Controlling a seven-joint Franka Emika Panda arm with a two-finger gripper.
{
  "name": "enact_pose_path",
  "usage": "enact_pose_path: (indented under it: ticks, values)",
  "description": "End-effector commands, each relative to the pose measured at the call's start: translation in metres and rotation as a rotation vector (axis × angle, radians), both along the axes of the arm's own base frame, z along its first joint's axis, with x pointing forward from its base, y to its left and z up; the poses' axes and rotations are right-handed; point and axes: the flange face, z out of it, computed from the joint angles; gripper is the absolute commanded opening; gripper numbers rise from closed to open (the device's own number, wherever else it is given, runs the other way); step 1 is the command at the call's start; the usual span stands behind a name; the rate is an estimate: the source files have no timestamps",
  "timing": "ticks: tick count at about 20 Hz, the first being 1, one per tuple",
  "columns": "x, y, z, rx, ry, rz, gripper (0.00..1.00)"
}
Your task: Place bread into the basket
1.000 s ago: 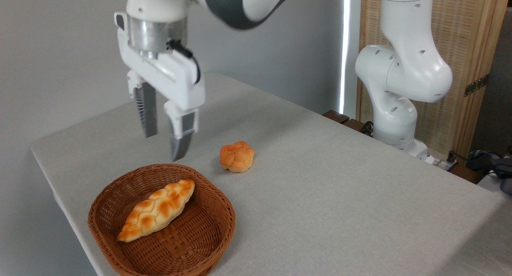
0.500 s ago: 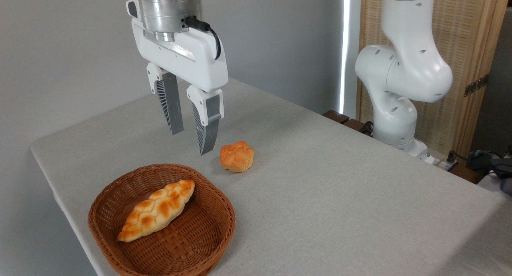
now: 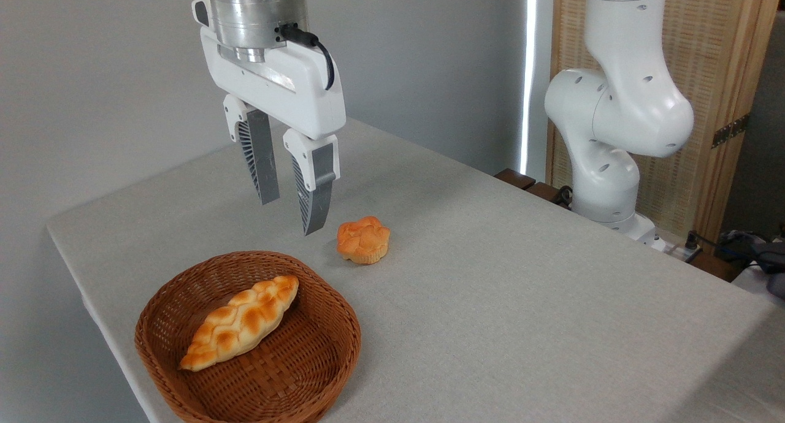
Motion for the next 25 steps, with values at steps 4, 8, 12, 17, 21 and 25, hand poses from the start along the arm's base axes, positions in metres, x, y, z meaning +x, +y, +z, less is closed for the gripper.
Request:
enact_pose_path:
  ticks: [4,8,12,17,21,25]
  values:
    - [-0.005,-0.012,-0.002,0.003,0.021,0.006,1.0]
    - [-0.014,-0.034,-0.011,0.006,0.038,-0.033,1.0]
    - [-0.017,-0.034,-0.006,0.005,0.03,-0.035,1.0]
    - [-0.017,-0.027,-0.003,0.006,0.029,-0.022,1.0]
    - [-0.02,-0.015,0.003,0.004,0.02,0.001,1.0]
    - [-0.022,-0.014,0.002,0.006,0.035,-0.004,1.0]
